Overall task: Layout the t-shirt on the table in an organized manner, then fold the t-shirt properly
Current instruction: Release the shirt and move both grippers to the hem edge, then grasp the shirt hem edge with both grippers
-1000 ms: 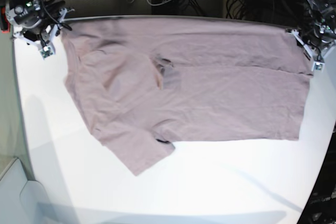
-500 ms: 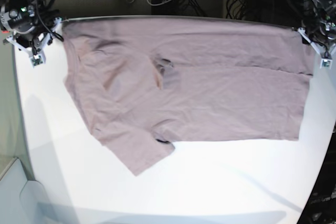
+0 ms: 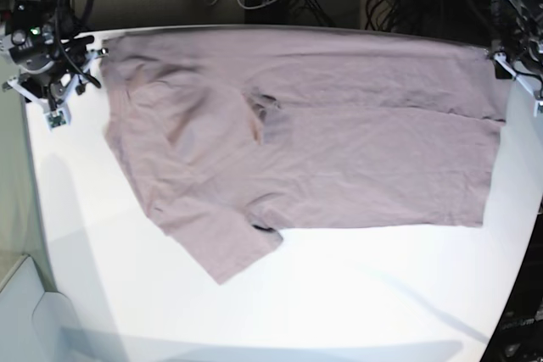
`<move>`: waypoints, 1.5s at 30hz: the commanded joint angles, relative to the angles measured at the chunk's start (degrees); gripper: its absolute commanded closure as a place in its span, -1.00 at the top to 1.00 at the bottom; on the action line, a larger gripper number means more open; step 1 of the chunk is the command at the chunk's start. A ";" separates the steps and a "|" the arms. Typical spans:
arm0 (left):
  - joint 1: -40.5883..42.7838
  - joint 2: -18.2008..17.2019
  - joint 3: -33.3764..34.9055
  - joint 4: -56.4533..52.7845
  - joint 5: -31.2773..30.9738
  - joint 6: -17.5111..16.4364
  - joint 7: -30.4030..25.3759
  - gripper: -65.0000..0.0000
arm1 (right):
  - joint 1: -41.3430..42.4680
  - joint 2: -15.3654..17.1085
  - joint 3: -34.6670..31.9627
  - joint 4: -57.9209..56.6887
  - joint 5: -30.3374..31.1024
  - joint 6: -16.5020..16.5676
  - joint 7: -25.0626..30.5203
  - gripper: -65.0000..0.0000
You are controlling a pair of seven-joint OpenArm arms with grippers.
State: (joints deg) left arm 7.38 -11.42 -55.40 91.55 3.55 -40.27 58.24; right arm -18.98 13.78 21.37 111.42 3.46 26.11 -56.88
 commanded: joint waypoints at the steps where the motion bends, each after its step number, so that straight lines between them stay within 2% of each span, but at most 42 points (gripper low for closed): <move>1: -0.92 -1.28 -0.74 2.39 -0.26 0.27 -0.88 0.37 | 1.18 0.86 0.31 0.98 0.18 -0.31 1.01 -0.05; 6: -5.05 -1.37 -0.74 4.94 0.18 0.27 -0.79 0.37 | 6.54 2.88 -0.84 0.80 0.18 -0.31 1.01 0.06; 13: -16.65 -1.55 -0.56 -0.60 0.36 0.27 -1.31 0.37 | 22.28 4.37 -11.48 -2.71 0.18 -0.31 1.01 0.28; 16: -21.31 -2.60 0.58 -4.65 2.65 0.27 -1.31 0.38 | 31.16 3.58 -16.66 -12.47 0.18 -0.31 1.01 0.32; 19: -23.95 -4.01 4.98 -8.95 6.16 0.27 -1.93 0.38 | 39.16 2.18 -18.33 -25.92 0.18 -0.31 1.10 0.31; 22: -24.56 -4.18 6.56 -10.45 7.83 0.27 -6.06 0.38 | 44.87 0.59 -18.60 -36.65 0.18 -0.31 4.53 0.31; 27: -24.92 -4.71 6.65 -13.53 8.10 0.27 -8.88 0.38 | 49.36 0.42 -21.06 -50.45 0.18 -0.48 14.03 0.31; 33: -24.92 -5.94 6.65 -15.20 8.10 0.27 -9.49 0.38 | 52.26 -0.20 -21.58 -61.61 0.18 -0.57 21.59 0.31; 40: -24.74 -5.94 6.65 -15.11 8.10 0.27 -10.02 0.38 | 53.40 -0.37 -21.58 -68.38 0.18 -0.75 25.98 0.31; 45: -24.74 -5.94 6.65 -15.11 8.10 0.27 -10.11 0.38 | 52.87 -0.46 -21.58 -70.40 0.54 -6.55 28.71 0.22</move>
State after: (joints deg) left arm -16.05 -16.19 -48.64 75.46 12.01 -40.21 49.21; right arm 32.34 12.75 -0.40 40.51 3.88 20.36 -27.81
